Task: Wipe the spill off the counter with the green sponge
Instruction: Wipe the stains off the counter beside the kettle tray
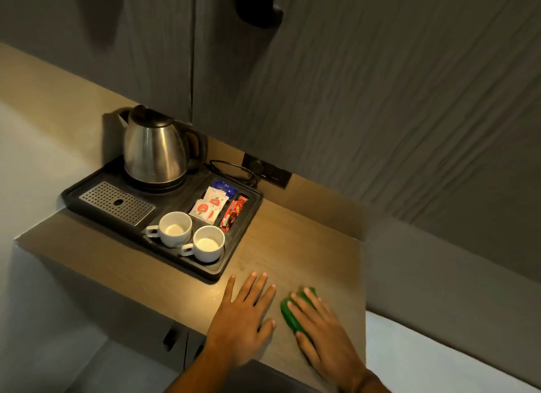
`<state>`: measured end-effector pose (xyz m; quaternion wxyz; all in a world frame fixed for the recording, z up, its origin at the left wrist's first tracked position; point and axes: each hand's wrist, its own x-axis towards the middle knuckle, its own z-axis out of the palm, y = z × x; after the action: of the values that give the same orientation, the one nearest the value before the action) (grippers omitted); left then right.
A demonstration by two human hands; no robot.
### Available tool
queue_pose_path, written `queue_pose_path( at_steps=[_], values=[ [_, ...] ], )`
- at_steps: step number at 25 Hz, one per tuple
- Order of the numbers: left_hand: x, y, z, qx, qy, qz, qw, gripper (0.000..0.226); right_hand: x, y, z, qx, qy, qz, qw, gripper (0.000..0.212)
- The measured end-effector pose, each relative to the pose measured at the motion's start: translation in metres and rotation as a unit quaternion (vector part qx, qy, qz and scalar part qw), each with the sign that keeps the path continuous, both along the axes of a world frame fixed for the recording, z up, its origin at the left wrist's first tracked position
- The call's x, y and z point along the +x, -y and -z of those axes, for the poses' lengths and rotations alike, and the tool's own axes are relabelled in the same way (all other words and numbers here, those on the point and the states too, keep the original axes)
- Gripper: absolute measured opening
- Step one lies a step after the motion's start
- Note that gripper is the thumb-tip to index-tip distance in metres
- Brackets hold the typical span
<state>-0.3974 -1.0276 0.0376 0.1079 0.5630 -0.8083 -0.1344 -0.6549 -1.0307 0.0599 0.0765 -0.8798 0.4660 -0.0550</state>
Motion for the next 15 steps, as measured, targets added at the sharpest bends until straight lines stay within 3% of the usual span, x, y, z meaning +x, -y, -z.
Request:
queue_pose_path(
  at_steps=[2, 5, 6, 12, 15],
  values=[
    [-0.001, 0.0, -0.002, -0.002, 0.011, 0.001, 1.0, 0.071, -0.016, -0.007, -0.009, 0.017, -0.008, 0.05, 0.999, 0.057],
    [0.001, 0.0, -0.003, -0.003, 0.023, 0.005, 1.0, 0.072, 0.02, -0.009, -0.018, 0.004, 0.018, 0.266, 0.964, 0.056],
    [0.002, 0.0, -0.003, -0.004, 0.029, 0.008, 1.0, 0.072, 0.037, -0.018, -0.016, -0.007, 0.022, 0.291, 0.957, 0.056],
    [0.0, -0.004, -0.012, 0.015, 0.036, 0.01, 0.999, 0.074, 0.046, -0.064, -0.011, 0.002, -0.045, 0.221, 0.974, 0.07],
    [0.01, -0.025, -0.018, 0.02, 0.018, -0.018, 0.999, 0.076, 0.044, -0.058, -0.018, 0.04, 0.001, 0.202, 0.979, 0.08]
  ],
)
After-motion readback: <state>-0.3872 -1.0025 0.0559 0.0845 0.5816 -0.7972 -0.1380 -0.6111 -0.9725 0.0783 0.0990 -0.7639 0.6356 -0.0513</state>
